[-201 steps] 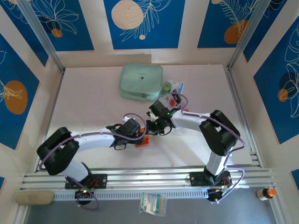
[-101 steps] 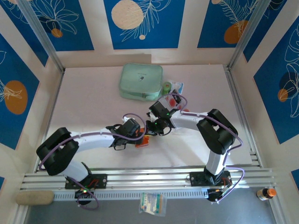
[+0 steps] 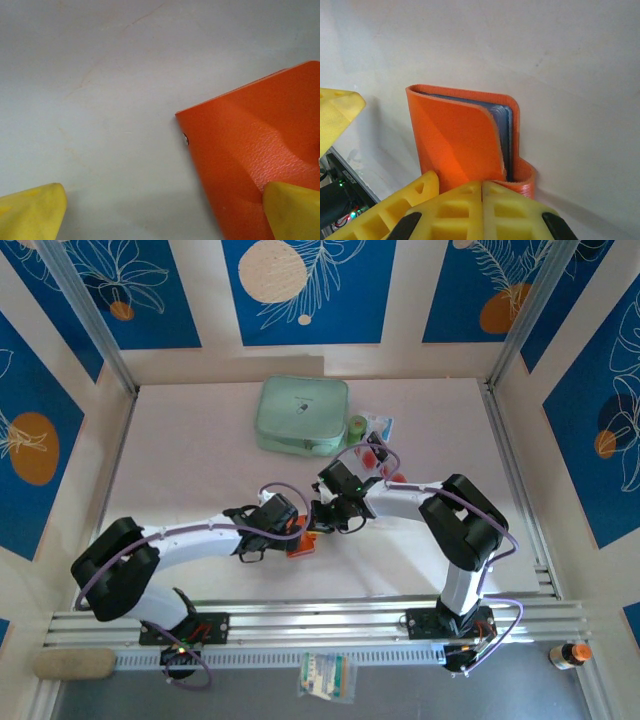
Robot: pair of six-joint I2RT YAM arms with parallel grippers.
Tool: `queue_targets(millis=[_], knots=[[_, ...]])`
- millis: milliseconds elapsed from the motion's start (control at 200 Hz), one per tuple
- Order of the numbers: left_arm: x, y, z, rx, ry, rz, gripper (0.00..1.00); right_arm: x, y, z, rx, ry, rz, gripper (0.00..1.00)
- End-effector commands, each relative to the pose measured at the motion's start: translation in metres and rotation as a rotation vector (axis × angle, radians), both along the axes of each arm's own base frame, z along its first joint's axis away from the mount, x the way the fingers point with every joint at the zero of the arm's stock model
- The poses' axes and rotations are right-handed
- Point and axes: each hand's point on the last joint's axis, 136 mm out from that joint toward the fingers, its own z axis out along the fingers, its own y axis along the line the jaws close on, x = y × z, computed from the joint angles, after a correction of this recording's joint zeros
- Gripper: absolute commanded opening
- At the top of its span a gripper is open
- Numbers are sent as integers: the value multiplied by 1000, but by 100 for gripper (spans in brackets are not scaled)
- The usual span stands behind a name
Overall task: Put the credit cards into the card holder
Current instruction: Close the button on the card holder.
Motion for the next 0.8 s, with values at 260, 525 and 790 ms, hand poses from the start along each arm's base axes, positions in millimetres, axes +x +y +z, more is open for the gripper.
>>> queue_targets(millis=[260,525,790], knots=[[-15,20,-28,105,72,-15,100,-13,-10,-8,-41,49,2,0],[-16,19,-32,118,83,-30,100,-2,-4,21,-7,-8,-1,0],[-18,19,-34,110,87,-29,100,-1,6,22,4,-2,16,0]])
